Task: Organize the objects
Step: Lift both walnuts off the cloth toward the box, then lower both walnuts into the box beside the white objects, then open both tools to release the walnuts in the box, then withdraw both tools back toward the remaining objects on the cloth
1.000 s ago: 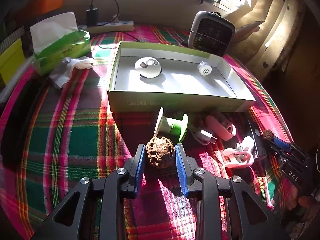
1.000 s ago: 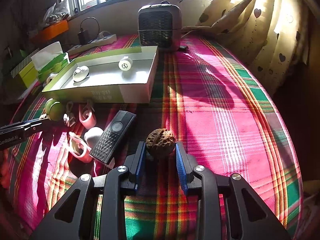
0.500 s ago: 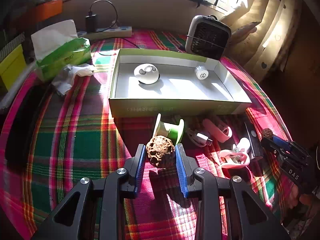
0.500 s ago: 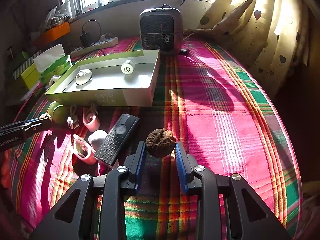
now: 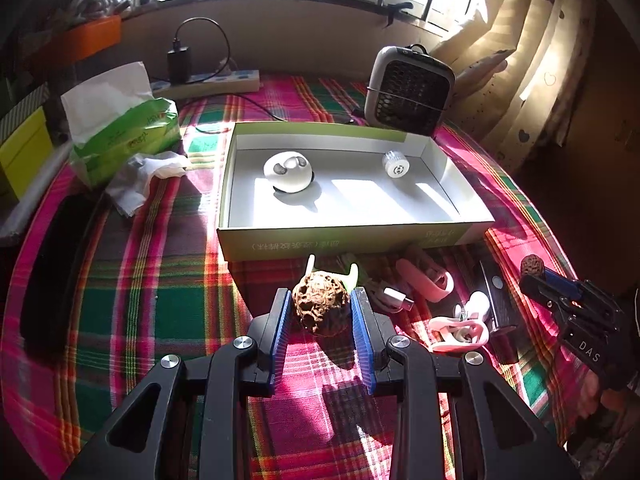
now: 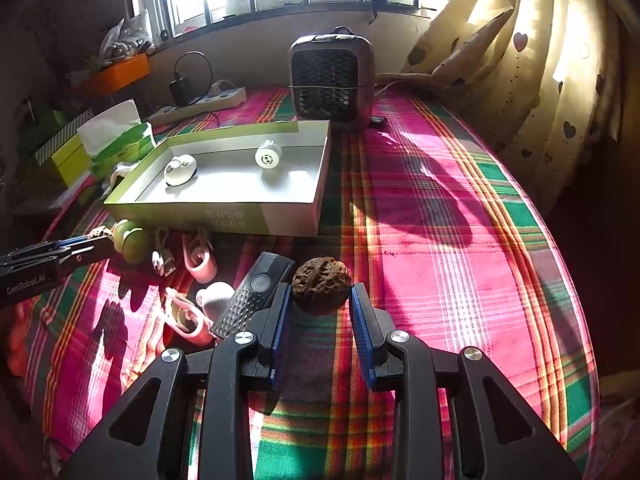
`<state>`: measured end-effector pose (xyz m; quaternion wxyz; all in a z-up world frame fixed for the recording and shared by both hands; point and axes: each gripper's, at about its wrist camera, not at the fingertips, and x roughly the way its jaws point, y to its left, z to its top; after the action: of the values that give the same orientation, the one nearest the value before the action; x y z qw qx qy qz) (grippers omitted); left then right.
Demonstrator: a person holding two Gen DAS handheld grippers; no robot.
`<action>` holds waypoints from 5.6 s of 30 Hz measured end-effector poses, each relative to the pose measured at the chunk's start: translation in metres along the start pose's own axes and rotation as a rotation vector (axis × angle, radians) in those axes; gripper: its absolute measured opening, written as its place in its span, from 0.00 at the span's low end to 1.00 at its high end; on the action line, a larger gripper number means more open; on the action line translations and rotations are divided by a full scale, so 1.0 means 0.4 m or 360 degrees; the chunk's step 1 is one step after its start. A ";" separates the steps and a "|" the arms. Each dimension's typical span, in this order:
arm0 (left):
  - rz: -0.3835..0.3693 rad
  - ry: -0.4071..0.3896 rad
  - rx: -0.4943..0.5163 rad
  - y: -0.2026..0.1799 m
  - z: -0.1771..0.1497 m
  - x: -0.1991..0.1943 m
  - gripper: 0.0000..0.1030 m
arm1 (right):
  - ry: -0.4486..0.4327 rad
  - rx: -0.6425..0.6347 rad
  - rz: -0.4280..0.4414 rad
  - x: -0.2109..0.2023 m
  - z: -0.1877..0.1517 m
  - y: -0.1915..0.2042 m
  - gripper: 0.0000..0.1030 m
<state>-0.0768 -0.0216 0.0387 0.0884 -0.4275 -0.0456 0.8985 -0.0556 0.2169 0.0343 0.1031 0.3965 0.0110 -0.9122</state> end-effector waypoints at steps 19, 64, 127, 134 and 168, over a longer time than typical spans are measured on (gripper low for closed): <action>0.0016 -0.0041 0.0033 0.001 0.068 0.014 0.27 | -0.0063 -0.0092 0.0100 0.012 0.091 0.054 0.30; 0.0056 0.0086 0.0024 0.063 0.181 0.182 0.27 | 0.0185 -0.0310 0.0330 0.334 0.334 0.221 0.30; 0.0167 0.0074 0.0060 0.044 0.188 0.170 0.42 | 0.0197 -0.0256 0.0223 0.334 0.332 0.217 0.51; 0.0167 0.0027 0.0059 0.039 0.175 0.133 0.42 | 0.0153 -0.0247 0.0206 0.295 0.321 0.216 0.51; 0.0099 -0.0084 0.0121 -0.024 0.053 0.001 0.44 | -0.0066 -0.0090 0.0087 0.068 0.166 0.150 0.51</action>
<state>-0.0924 -0.0124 0.0534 0.0754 -0.4012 -0.0005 0.9129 -0.1097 0.1467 0.0639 0.1394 0.3747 0.0238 -0.9163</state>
